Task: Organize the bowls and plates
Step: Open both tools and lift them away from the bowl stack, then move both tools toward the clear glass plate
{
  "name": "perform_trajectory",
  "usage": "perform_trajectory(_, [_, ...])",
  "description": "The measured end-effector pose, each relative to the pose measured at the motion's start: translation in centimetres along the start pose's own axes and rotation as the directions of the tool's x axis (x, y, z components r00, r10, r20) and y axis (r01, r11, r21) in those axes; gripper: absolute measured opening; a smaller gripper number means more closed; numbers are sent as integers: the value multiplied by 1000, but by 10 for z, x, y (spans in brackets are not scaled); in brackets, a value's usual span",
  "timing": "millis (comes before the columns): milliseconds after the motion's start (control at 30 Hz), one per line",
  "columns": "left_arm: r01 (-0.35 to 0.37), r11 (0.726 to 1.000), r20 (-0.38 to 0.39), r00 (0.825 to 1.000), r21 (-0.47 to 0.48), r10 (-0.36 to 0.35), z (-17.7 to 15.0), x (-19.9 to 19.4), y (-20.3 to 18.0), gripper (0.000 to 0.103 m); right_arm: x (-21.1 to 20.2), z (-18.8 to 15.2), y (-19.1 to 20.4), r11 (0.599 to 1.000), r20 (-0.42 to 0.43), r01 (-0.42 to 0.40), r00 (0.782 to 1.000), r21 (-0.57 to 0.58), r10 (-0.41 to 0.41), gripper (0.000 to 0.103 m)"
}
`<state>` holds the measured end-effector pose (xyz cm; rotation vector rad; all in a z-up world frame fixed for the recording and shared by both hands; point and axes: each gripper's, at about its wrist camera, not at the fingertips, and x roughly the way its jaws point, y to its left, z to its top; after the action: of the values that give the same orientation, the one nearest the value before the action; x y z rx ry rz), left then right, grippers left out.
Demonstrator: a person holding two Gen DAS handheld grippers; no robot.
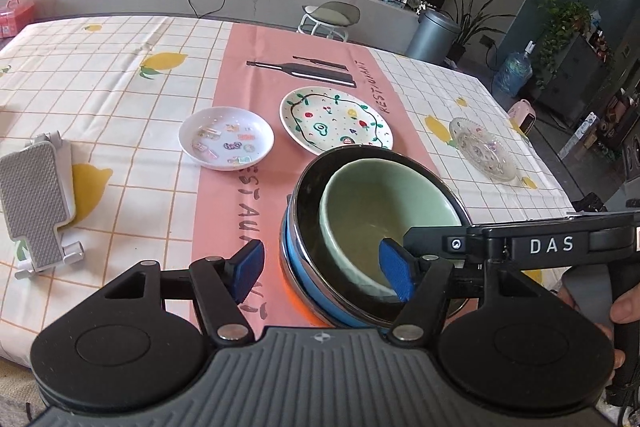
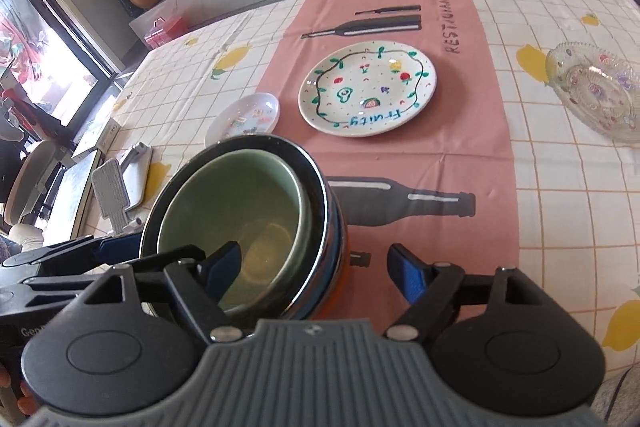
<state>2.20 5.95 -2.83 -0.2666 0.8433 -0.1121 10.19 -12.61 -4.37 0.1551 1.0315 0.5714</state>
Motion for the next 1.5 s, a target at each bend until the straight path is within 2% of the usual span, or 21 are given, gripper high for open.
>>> perform_trajectory(167, [-34,999,42,999,5,33,6,-10,-5,77,-12,6,-3,1000,41,-12,999,10,12,82])
perform_trajectory(333, [-81,996,88,993,-25,83,13,-20,-7,77,-37,14,-16,999,123,-1,992,40,-4,84])
perform_trajectory(500, [-113,993,122,986,-25,115,28,-29,-8,77,-61,16,-45,994,201,6,979,112,-29,86])
perform_trajectory(667, [-150,986,119,980,-74,158,43,-33,-4,77,-69,14,-76,983,218,13,974,181,-53,85])
perform_trajectory(833, [-143,989,89,985,-34,145,61,-28,-16,77,-76,16,-104,963,236,70,963,260,-134,85])
perform_trajectory(933, [-129,992,53,990,15,128,80,-18,-26,77,-76,18,-116,957,243,54,962,285,-127,85])
perform_trajectory(1033, [-107,993,-9,994,57,108,98,-4,-30,71,-66,21,-118,962,226,62,966,267,-125,80])
perform_trajectory(1167, [-75,996,-11,997,40,75,109,5,-29,71,-47,26,-115,973,167,83,979,216,-120,78])
perform_trajectory(1267, [-33,999,-47,998,33,35,116,14,-36,71,-48,36,-120,974,169,93,977,209,-129,78])
perform_trajectory(1400, [-8,997,-104,994,73,15,124,37,-65,71,-59,63,-149,935,230,21,967,354,-109,78])
perform_trajectory(1500, [-18,992,-118,992,122,32,129,57,-92,71,-68,85,-171,912,248,47,956,408,-160,78])
